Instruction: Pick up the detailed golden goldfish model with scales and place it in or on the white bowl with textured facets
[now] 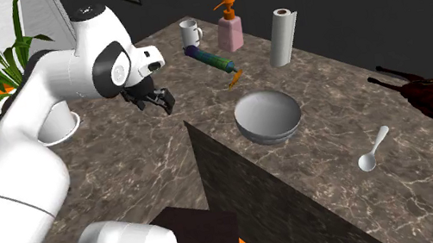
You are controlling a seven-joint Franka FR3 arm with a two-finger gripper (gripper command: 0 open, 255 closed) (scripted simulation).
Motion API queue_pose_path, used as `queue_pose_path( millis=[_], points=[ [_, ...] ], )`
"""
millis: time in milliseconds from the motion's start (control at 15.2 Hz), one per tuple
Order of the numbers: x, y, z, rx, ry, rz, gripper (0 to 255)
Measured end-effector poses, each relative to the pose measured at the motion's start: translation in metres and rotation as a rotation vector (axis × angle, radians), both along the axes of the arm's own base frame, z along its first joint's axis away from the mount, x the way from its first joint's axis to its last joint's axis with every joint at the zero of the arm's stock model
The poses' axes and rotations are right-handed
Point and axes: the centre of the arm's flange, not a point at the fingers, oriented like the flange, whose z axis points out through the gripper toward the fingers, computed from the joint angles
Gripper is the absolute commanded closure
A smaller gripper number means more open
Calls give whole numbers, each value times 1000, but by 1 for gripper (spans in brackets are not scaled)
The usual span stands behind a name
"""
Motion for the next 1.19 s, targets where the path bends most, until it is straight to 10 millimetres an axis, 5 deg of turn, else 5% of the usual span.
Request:
queue_pose_path(
  millis=[330, 1188],
  points=[
    [32, -25, 0, 22, 5, -14, 0],
    [161, -157, -17, 115, 29, -75, 0]
  ],
)
